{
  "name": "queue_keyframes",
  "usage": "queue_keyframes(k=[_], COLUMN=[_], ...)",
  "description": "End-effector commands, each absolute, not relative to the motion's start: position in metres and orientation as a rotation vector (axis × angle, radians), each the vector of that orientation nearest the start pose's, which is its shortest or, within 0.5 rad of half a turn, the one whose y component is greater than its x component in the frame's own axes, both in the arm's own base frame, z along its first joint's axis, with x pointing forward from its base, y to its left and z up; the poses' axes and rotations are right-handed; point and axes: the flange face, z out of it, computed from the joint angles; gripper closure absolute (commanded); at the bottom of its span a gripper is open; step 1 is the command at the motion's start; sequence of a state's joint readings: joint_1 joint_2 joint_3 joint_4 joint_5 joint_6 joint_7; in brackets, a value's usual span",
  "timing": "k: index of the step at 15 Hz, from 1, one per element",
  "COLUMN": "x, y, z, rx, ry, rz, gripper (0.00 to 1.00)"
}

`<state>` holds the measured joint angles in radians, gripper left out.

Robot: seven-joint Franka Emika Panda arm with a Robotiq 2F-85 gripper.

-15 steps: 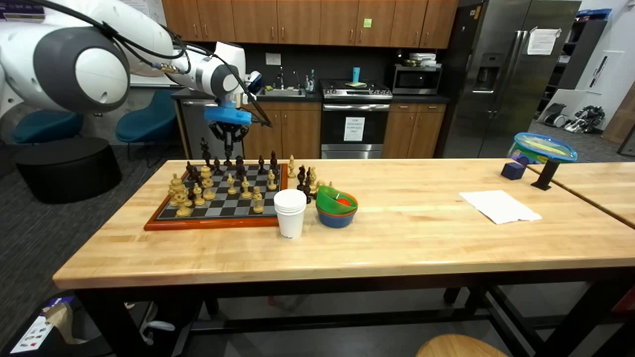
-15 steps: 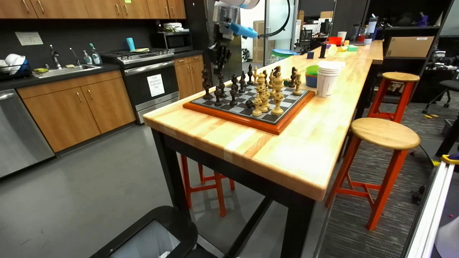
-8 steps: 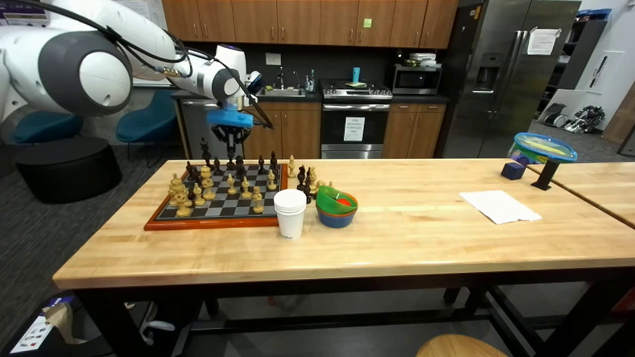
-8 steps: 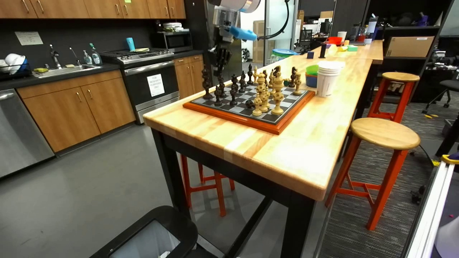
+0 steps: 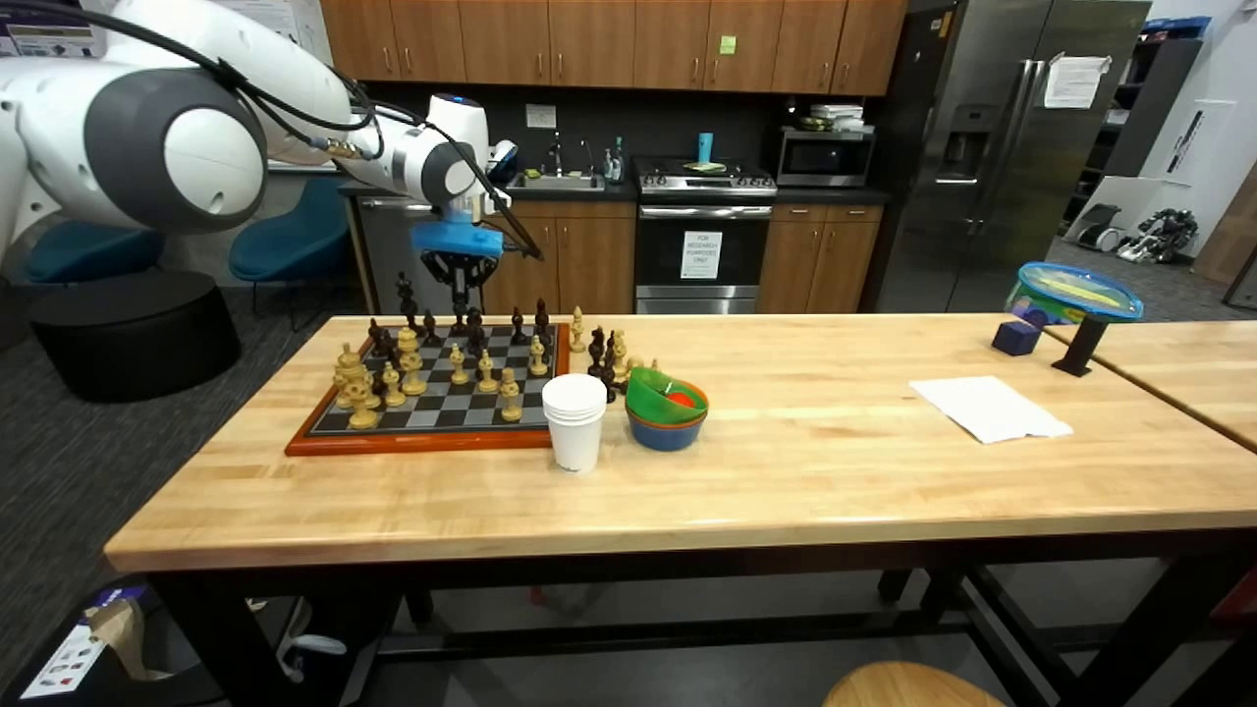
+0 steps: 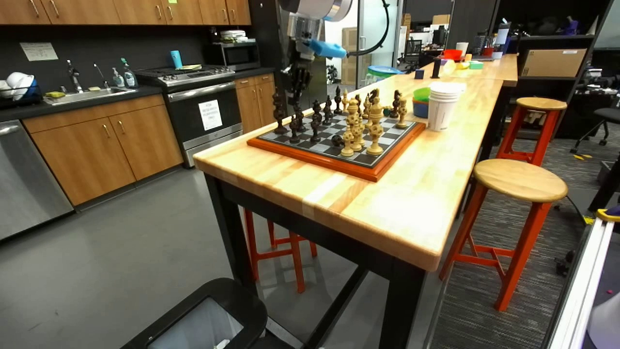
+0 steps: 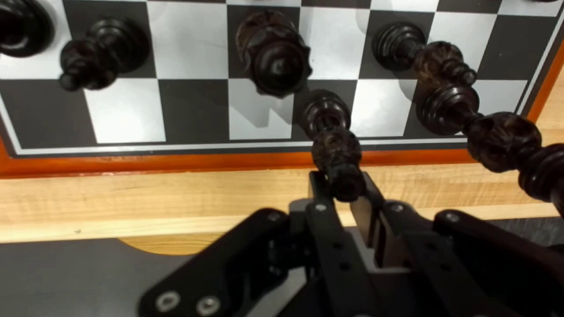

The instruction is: Move the chess piece to the left

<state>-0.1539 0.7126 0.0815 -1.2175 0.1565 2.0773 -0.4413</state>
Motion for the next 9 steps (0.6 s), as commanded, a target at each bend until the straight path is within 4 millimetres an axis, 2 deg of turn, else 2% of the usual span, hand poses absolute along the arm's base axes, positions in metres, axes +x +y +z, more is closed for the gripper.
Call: queue_keyframes(k=[1,2,4,9], x=[0.7611,0.7611,0.7611,0.7606], y=[-0.0641,-0.0643,-0.0654,-0.0671], z=[0.3719,0.3724,0.3728,0.3813], rx=[-2.972,-2.972,-2.975,-2.977], ry=[-0.437,-0.435,-0.432,-0.431], rz=[-0.308,-0.310,-0.312,-0.330], gripper=[0.56,0.56,0.45,0.12])
